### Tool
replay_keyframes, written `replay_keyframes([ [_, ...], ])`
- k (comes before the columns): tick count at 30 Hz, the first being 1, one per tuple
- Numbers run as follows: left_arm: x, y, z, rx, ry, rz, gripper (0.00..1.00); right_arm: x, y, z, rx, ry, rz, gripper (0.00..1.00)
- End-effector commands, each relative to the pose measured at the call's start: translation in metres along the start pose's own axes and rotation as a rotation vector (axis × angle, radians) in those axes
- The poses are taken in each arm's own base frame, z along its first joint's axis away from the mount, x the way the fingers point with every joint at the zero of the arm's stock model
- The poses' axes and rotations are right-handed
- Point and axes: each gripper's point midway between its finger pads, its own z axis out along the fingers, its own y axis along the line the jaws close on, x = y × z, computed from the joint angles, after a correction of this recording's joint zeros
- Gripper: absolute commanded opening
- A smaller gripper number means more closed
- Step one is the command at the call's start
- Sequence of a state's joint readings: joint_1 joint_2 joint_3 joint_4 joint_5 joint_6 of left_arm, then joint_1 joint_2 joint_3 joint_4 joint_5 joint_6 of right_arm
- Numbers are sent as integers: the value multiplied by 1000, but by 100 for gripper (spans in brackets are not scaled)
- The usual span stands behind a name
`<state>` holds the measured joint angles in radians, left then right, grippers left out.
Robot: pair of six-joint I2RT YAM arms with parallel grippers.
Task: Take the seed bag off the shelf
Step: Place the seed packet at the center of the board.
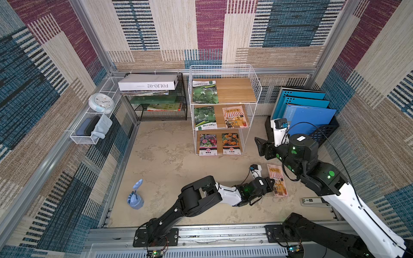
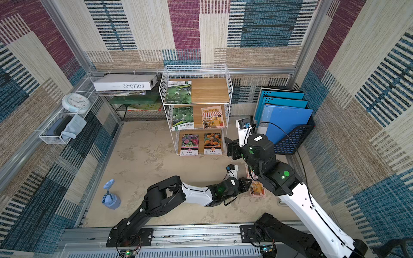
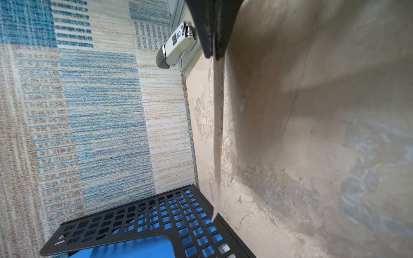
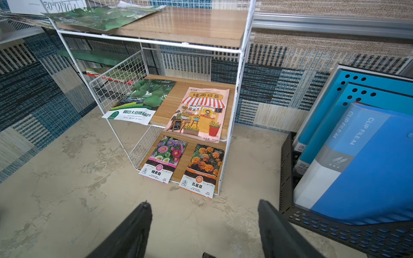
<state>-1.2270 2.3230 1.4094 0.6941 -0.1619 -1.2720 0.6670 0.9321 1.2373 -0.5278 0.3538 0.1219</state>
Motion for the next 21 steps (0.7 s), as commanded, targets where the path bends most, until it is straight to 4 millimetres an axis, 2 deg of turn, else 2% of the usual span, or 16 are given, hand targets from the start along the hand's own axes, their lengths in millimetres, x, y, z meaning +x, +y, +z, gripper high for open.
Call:
replay_keyframes([
  [1,4,9,4,-44,11,6,0,-4,0,-1,-4,-21,16,79],
  [2,4,10,5,-51,12,5,0,-3,0,-1,-3,-19,16,79],
  [4,11,26,8,-116,36,4,0,-2,0,-1,-4,-19,16,79],
  [11,19,45,12,-210,79,0,0,-1,0,-1,-2,-20,17,79],
  [19,22,53,9,-297,111,19,0,-2,-1,-2,2,-24,15,79],
  [21,24,55,10,-313,122,21,4,-2,-1,-3,0,-26,14,79],
])
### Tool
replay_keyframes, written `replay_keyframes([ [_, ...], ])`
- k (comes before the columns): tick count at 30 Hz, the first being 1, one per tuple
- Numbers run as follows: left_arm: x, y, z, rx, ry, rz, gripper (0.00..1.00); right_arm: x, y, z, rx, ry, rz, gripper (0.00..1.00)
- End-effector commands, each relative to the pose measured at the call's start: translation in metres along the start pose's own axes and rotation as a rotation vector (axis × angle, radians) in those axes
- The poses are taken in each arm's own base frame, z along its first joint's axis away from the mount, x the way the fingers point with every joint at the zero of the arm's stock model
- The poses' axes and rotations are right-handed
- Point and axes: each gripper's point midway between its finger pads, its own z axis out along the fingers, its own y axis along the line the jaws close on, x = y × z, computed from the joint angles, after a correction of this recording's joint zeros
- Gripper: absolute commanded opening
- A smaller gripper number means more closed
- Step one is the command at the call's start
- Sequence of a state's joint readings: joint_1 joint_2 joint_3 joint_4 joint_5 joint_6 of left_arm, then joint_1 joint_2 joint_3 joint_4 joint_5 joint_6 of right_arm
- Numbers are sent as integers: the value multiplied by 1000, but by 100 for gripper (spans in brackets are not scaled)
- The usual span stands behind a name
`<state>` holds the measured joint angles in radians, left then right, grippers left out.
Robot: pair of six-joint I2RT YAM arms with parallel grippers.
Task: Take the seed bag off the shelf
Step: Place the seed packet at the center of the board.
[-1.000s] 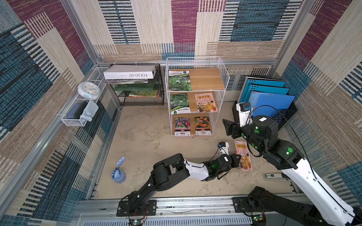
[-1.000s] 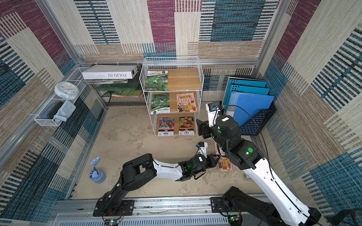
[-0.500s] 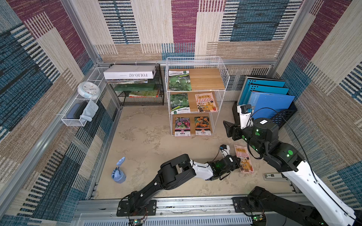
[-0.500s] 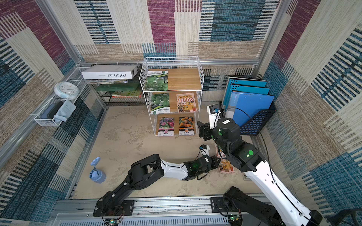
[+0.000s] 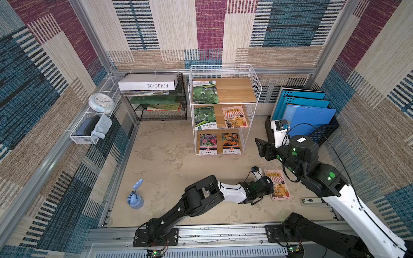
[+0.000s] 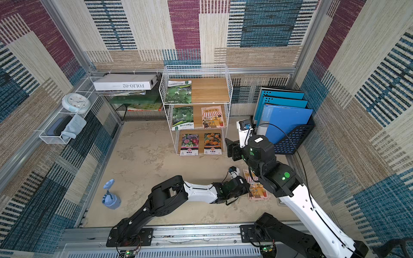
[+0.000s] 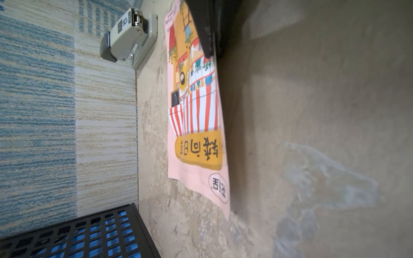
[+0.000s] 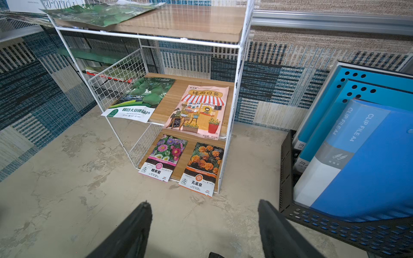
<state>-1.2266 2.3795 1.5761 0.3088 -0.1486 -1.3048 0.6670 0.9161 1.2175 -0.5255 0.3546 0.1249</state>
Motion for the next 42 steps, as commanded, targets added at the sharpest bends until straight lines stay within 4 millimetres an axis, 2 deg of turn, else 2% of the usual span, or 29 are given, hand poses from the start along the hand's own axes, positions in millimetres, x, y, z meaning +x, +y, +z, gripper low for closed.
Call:
replay_keyframes([
  [1,7,13,1,-66,37,18,8,-7,0,-2,-1,-29,12,80],
  [5,9,15,0,-90,49,26,41,-9,-1,-3,3,-35,11,80],
  [8,9,16,-2,-117,59,30,58,-9,-1,-4,3,-36,10,79],
  [14,8,23,-13,-222,81,47,73,-10,-1,-4,3,-39,11,79],
  [20,-5,44,-49,-434,74,117,82,-12,-2,-7,3,-41,7,80],
  [25,-35,42,-94,-471,-31,184,85,-25,-2,-11,-2,-71,3,80],
  [30,-66,28,-147,-407,-124,245,86,-50,2,-14,-17,-109,-57,80],
  [33,-84,23,-185,-325,-158,284,89,-67,17,-10,-81,-115,-143,80],
  [36,-105,15,-227,-249,-176,334,92,-77,41,1,-181,-114,-261,78],
  [42,-149,-7,-315,-115,-184,437,96,-98,81,19,-332,-204,-498,66],
])
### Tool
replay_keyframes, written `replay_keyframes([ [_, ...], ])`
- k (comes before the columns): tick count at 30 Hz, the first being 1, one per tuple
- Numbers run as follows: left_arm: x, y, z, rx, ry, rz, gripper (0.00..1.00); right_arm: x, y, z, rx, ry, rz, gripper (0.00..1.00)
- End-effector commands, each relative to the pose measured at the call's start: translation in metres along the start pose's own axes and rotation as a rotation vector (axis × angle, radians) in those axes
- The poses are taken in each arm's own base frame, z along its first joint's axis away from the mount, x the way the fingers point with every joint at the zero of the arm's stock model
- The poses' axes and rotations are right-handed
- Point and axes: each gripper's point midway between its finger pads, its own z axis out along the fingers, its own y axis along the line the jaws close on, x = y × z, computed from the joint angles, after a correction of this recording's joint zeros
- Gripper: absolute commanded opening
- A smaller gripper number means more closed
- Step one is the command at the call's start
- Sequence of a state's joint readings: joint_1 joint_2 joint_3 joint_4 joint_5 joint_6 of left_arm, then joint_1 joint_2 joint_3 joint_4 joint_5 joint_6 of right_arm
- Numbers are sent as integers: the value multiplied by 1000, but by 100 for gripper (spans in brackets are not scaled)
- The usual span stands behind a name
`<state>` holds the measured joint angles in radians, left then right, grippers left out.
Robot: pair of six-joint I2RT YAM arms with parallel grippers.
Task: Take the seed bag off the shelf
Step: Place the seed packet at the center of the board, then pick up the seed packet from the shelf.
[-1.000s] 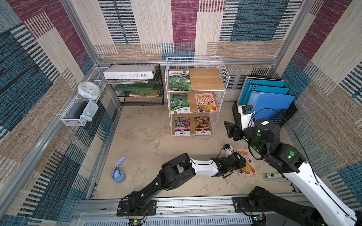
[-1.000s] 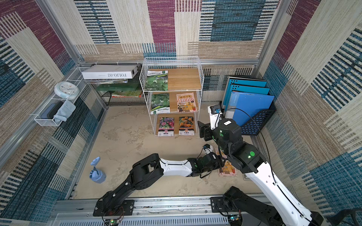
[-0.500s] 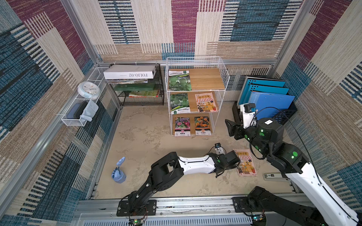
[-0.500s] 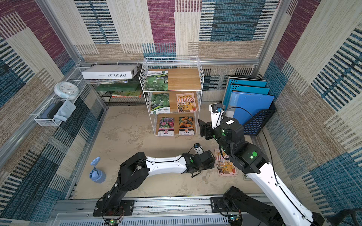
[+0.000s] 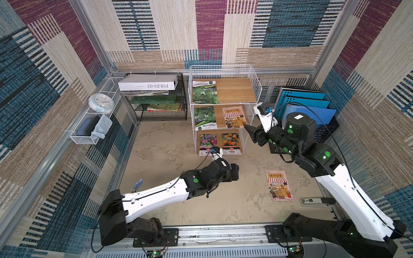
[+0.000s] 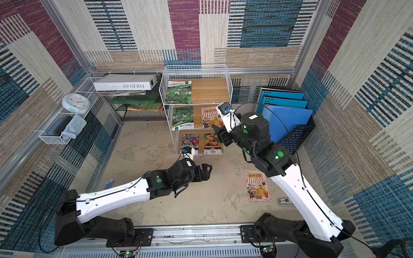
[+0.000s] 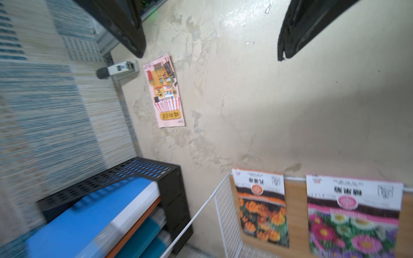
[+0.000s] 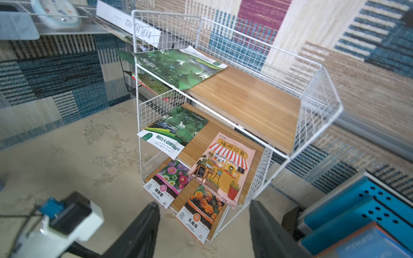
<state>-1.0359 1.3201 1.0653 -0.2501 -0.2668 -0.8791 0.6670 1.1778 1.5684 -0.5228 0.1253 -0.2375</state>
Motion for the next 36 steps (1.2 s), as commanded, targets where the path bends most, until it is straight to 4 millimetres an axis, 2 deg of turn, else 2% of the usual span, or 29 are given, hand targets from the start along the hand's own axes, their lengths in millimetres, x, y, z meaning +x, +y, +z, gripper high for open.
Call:
replay_keyframes([
  [1,-16,3,-33,94,17,106,99,-27,20,9,-114,-108,-199,64],
  [6,-56,12,-86,229,-42,38,99,-44,22,40,-122,-134,-346,59],
  [10,-76,9,-109,315,-47,-7,99,-54,32,65,-164,-153,-427,57],
  [16,-102,1,-118,432,-44,-111,99,-63,43,102,-178,-144,-513,56],
  [19,-115,3,-121,459,-51,-155,99,-60,52,122,-189,-117,-545,56],
  [24,-125,3,-131,453,-69,-152,99,-57,62,147,-176,-82,-591,56],
  [31,-129,6,-139,444,-84,-153,99,-55,63,171,-127,-50,-596,52],
  [36,-130,9,-143,439,-91,-158,99,-56,60,177,-94,-53,-598,50],
])
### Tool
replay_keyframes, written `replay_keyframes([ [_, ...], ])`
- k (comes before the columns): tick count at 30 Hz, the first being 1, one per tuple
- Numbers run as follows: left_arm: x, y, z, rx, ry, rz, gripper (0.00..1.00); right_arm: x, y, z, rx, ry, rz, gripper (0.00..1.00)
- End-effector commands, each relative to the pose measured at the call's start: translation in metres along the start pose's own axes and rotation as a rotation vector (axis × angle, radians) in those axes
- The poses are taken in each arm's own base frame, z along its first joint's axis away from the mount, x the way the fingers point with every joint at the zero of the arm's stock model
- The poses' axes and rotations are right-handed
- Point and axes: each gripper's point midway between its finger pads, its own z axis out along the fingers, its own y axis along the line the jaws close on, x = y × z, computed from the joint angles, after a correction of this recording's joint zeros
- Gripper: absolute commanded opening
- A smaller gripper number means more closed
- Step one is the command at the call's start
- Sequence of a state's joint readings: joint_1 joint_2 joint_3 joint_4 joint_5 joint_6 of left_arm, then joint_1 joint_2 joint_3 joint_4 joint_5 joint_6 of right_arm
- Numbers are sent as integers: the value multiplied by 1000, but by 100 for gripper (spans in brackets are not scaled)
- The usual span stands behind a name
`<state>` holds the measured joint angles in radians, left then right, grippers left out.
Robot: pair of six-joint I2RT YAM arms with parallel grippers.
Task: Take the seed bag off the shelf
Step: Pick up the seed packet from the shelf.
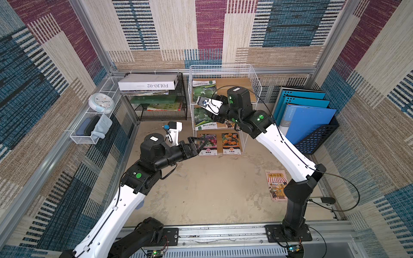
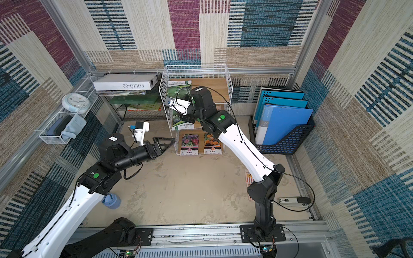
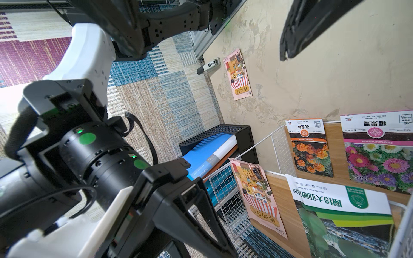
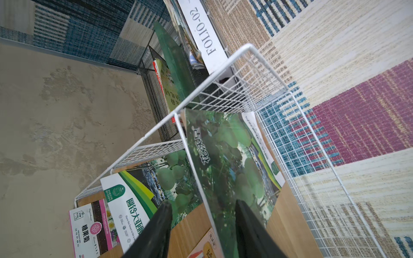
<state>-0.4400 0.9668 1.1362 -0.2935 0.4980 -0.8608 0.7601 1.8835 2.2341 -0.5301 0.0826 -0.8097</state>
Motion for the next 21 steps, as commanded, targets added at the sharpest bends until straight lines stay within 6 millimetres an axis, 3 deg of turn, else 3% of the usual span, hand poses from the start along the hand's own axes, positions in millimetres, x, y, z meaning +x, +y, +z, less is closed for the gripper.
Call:
replay_keyframes([
  [1,1,-3,-4,13,9,5,99,-4,-9,1,48,-3,-6,49],
  [7,0,-2,-8,6,-1,7,99,1,-6,9,52,13,-4,48],
  [21,-3,-1,-16,-9,-24,15,99,5,-8,18,80,24,-1,29],
])
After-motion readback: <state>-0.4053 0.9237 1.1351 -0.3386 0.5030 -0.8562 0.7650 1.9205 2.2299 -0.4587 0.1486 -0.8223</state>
